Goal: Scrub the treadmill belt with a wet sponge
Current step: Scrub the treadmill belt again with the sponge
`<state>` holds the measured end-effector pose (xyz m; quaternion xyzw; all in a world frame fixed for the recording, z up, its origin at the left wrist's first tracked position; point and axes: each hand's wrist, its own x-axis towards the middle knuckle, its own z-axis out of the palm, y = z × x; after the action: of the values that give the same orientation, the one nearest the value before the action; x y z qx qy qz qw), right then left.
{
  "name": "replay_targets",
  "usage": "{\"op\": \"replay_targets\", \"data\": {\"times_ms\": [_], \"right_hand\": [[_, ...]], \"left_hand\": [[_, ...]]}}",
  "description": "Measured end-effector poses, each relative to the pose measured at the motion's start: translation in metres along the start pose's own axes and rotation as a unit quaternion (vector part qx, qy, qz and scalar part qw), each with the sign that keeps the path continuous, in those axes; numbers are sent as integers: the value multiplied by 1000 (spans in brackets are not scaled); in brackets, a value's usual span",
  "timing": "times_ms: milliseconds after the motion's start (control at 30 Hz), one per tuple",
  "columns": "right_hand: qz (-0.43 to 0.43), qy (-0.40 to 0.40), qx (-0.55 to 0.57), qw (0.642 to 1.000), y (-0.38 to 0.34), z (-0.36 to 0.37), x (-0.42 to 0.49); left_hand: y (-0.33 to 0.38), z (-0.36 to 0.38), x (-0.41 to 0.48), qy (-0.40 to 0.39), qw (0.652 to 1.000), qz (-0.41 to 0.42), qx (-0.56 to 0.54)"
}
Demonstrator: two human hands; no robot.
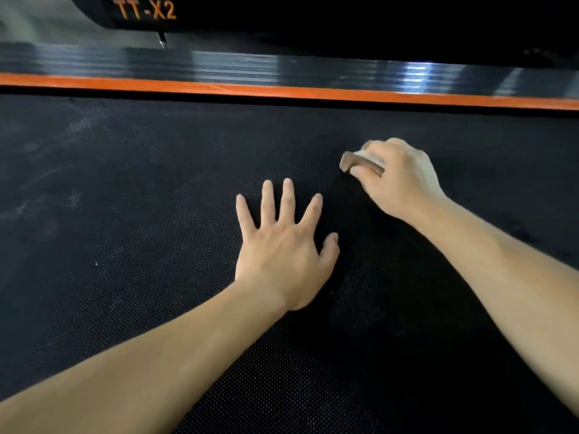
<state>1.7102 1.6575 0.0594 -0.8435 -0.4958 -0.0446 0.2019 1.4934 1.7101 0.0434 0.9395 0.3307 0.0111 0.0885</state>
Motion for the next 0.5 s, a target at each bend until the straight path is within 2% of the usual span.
{"op": "replay_targets", "data": {"times_ms": [33,167,200,300,333,400,500], "right_hand": [[14,6,-7,1000,6,-2,8],[167,61,-33,984,23,-7,50],[157,56,-41,985,18,-3,52],[33,12,4,999,2,7,38],[15,-1,16,1000,5,6,36],[51,13,11,999,14,1,51],[168,61,13,984,20,-1,84]], "left_hand": [[0,0,0,0,1000,2,0],[-1,0,-1,3,1000,8,-2],[-1,0,-1,5,1000,9,1],[-1,0,-1,8,1000,7,6],[-1,0,-1,7,1000,7,6],[-1,0,0,7,1000,11,6],[-1,1,-1,11,1000,12,4]]}}
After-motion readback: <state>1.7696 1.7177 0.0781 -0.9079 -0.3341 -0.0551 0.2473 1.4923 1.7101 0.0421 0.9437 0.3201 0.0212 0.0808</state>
